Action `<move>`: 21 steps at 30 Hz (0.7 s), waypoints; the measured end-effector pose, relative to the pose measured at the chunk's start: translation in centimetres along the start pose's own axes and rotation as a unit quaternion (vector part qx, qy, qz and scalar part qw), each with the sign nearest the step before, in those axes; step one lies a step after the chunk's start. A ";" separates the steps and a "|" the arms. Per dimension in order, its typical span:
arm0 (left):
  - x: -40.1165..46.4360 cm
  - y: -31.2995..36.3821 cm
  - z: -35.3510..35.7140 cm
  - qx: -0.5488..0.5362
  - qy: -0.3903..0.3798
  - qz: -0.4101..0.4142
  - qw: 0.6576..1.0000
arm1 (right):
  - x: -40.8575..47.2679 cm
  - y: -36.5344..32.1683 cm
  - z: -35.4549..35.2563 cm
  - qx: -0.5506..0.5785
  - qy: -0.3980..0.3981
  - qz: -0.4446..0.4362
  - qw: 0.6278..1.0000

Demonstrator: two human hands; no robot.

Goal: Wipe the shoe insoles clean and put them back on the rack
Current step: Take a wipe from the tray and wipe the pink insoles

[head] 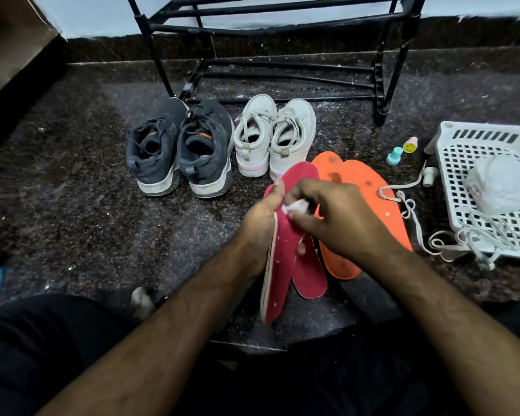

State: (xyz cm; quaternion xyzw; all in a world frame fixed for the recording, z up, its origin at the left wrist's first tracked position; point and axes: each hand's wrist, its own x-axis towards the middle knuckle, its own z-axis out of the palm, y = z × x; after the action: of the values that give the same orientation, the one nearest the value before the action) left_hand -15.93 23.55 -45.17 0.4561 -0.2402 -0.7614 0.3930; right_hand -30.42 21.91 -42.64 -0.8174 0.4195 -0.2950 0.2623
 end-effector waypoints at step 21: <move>-0.5 0.0 0.3 0.038 -0.038 -0.004 0.999 | 1.1 2.0 -1.8 -0.057 0.120 0.049 0.990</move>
State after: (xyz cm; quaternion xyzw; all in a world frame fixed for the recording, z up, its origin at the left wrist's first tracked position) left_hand -16.06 23.94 -44.80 0.4421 -0.2819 -0.7702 0.3631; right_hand -32.26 19.65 -42.49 -0.7680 0.5039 -0.3533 0.1774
